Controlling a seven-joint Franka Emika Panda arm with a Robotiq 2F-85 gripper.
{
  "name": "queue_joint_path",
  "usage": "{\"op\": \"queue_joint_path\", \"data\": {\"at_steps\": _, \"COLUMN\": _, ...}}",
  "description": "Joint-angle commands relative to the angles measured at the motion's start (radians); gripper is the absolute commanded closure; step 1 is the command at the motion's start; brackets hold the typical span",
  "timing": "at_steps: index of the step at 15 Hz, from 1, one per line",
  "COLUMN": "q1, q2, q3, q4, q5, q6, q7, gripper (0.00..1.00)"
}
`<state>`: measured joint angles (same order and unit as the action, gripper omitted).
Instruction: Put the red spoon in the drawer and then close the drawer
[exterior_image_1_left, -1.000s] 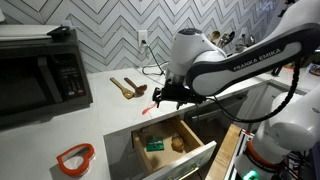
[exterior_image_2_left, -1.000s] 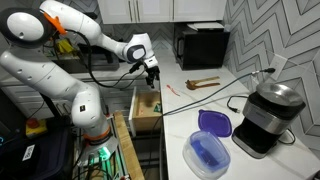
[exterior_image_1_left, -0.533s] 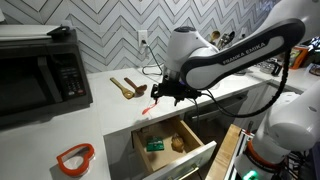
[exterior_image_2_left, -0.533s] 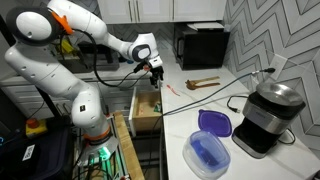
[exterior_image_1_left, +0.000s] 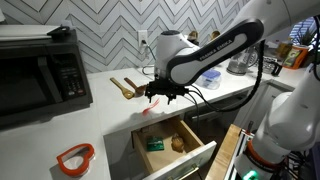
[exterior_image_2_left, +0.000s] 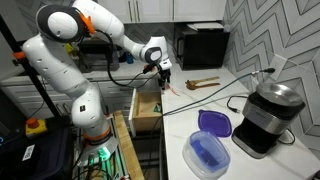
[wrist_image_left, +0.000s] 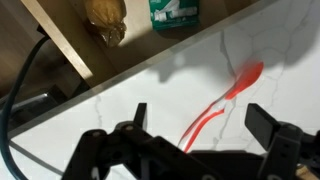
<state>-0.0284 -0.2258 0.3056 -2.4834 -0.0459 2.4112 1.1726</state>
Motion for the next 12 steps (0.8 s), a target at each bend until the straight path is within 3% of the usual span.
{"op": "queue_joint_path", "data": {"at_steps": 1, "q1": 0.016, "q2": 0.09, "q3": -0.03, "q4": 0.035, "q5": -0.047, "q6": 0.061, "q7": 0.089, "gripper": 0.0}}
{"op": "queue_joint_path", "data": {"at_steps": 6, "q1": 0.034, "q2": 0.151, "q3": -0.07, "q4": 0.045, "q5": -0.069, "q6": 0.134, "q7": 0.156, "gripper": 0.0}}
{"op": "queue_joint_path", "data": {"at_steps": 7, "q1": 0.038, "q2": 0.158, "q3": -0.076, "q4": 0.047, "q5": -0.078, "q6": 0.14, "q7": 0.17, "gripper": 0.08}}
{"op": "queue_joint_path", "data": {"at_steps": 8, "q1": 0.042, "q2": 0.162, "q3": -0.082, "q4": 0.05, "q5": -0.092, "q6": 0.136, "q7": 0.189, "gripper": 0.26}}
{"op": "queue_joint_path", "data": {"at_steps": 12, "q1": 0.056, "q2": 0.166, "q3": -0.102, "q4": 0.058, "q5": -0.111, "q6": 0.112, "q7": 0.239, "gripper": 0.57}}
